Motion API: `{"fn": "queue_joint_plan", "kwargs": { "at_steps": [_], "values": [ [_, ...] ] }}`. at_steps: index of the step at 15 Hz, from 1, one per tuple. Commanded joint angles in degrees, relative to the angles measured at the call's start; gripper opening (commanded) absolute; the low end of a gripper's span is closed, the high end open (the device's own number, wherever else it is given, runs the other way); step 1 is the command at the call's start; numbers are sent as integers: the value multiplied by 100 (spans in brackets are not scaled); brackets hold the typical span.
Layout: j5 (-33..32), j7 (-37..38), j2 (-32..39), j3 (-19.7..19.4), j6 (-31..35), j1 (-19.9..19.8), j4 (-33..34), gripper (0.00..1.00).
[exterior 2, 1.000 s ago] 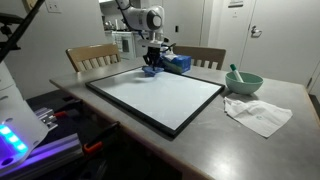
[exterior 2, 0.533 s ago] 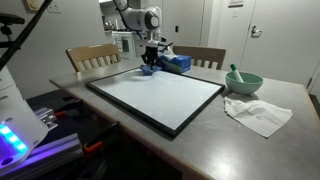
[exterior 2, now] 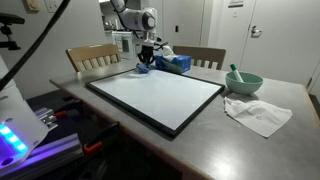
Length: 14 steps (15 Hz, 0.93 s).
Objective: Wipe the whiteboard with the blue towel
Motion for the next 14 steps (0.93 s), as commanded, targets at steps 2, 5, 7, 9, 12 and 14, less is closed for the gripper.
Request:
{"fn": "queue_joint_plan", "kwargs": {
  "at_steps": [2,5,7,9,12,14],
  "values": [
    [103,-226,659,212,-354,48,776,4],
    [114,-521,835,353,-468,52,1050,4],
    [54,-669,847,346,-479,36,1145,4],
    [41,-486,501,280,-505,60,887,16],
    [12,-532,628,246,-603,53,1111,4],
    [-30,-421,711,205,-580,147,1197,4]
  ]
}}
